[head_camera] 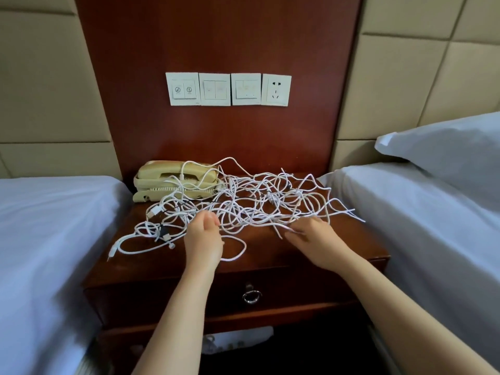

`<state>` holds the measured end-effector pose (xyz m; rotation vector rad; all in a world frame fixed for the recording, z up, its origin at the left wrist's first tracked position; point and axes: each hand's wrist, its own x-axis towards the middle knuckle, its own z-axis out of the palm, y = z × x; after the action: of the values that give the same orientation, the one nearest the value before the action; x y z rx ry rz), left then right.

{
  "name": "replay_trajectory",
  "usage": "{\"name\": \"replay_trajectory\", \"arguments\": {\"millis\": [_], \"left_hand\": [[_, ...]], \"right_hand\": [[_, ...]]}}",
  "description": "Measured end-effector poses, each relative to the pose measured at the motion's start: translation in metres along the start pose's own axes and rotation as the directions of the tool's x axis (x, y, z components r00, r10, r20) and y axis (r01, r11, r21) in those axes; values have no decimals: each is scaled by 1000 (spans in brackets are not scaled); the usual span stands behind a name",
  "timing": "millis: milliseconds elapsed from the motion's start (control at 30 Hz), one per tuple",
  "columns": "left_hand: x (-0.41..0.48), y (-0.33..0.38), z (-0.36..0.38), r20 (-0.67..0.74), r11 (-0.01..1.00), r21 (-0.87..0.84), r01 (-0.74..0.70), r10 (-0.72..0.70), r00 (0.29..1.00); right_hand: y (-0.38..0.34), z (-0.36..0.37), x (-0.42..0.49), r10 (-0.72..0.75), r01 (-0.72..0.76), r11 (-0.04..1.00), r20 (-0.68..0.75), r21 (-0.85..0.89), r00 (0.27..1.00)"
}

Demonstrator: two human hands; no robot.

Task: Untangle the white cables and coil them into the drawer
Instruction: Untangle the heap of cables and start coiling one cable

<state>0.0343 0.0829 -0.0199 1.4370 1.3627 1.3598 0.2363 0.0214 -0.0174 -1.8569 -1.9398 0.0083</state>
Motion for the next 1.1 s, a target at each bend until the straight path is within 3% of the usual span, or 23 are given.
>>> {"name": "replay_trajectory", "arguments": {"millis": [100,300,433,533,633,700,800,867,1000,1100], "left_hand": [[7,-3,-2,-21,975,-157,157,-163,986],[20,-1,-4,-8,814,-466,346,-394,919],[21,4,-9,117,598,-691,405,-461,880],[18,4,-16,233,446,-780,439,-443,865],[15,4,-18,208,522,-713,468,-480,852],[15,1,-16,198,515,-716,472,-498,844],[9,2,-12,173,574,-684,450,-472,865],[4,2,-11,171,626,-644,440,-443,880],[3,-2,-15,202,669,-602,435,-400,894],[7,-7,-22,204,676,-598,430,-390,898]], "right_hand": [[24,-5,1,60,-67,996,-120,-56,991],[41,-19,3,252,-213,965,-316,153,915],[44,-34,-1,395,-242,890,-389,387,832],[38,-42,-1,345,-187,892,-352,413,870],[30,-43,-1,154,-58,963,-361,263,920],[18,-42,0,-31,69,994,-383,87,923],[-9,-29,0,-262,154,950,-420,-273,869],[-24,-16,2,-320,167,904,-362,-395,876],[-30,5,6,-151,57,850,-139,-523,979],[-26,6,6,74,-89,823,-50,-562,996]]}}
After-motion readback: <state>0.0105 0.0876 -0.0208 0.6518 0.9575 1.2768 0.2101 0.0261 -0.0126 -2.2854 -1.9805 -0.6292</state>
